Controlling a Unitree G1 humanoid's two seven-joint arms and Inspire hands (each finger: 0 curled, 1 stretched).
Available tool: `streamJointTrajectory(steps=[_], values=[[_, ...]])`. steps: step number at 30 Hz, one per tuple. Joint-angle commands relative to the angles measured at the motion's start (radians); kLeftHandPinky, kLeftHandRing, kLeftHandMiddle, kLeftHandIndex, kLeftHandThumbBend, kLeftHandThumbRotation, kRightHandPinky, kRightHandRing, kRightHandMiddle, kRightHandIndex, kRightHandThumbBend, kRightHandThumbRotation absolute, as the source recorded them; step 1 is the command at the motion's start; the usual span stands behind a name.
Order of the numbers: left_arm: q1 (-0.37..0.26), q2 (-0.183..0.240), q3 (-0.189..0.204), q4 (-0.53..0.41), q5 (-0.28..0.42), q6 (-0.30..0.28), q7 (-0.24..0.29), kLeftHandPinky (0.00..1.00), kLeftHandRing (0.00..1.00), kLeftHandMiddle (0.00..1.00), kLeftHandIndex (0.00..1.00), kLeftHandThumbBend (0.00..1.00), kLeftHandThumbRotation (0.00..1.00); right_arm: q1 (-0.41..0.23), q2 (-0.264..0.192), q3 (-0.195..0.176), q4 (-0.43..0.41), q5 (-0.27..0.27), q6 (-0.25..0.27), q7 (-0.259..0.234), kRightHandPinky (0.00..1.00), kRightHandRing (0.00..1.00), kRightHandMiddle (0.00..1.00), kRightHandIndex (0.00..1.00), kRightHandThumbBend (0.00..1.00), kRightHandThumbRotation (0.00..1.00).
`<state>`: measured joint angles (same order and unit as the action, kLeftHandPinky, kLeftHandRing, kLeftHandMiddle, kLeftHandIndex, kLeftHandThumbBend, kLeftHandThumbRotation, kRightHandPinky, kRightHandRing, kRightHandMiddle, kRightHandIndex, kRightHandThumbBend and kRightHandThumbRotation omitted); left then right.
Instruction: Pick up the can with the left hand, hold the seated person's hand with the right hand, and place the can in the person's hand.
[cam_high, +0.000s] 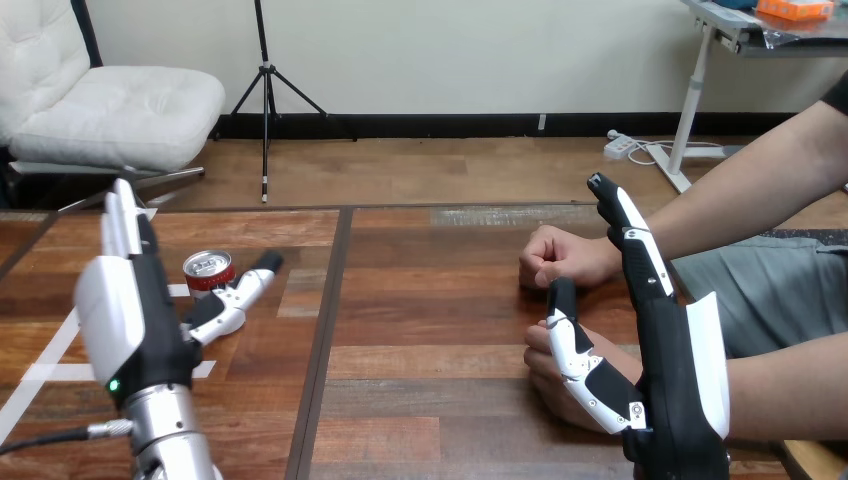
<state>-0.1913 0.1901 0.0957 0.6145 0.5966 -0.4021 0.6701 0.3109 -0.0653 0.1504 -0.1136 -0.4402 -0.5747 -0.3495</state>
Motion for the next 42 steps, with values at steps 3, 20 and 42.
streamJointTrajectory(steps=[3,20,42], values=[[-0.097,0.043,-0.04,0.038,-0.008,0.036,-0.02,0.85,0.96,1.0,1.0,0.97,0.47,-0.039,0.011,-0.008,-0.022,0.007,0.001,0.01,0.92,0.93,0.94,0.92,0.11,0.2],[-0.168,0.065,-0.095,0.123,-0.013,0.112,-0.034,0.8,0.95,0.99,1.0,1.0,0.54,-0.036,0.011,-0.013,-0.025,0.005,0.006,0.018,0.91,0.93,0.94,0.92,0.12,0.23],[-0.204,0.075,-0.133,0.192,-0.033,0.116,0.016,0.8,0.95,0.99,1.0,1.0,0.53,-0.041,0.004,-0.022,-0.022,0.005,-0.003,0.02,0.91,0.93,0.93,0.91,0.11,0.27]])
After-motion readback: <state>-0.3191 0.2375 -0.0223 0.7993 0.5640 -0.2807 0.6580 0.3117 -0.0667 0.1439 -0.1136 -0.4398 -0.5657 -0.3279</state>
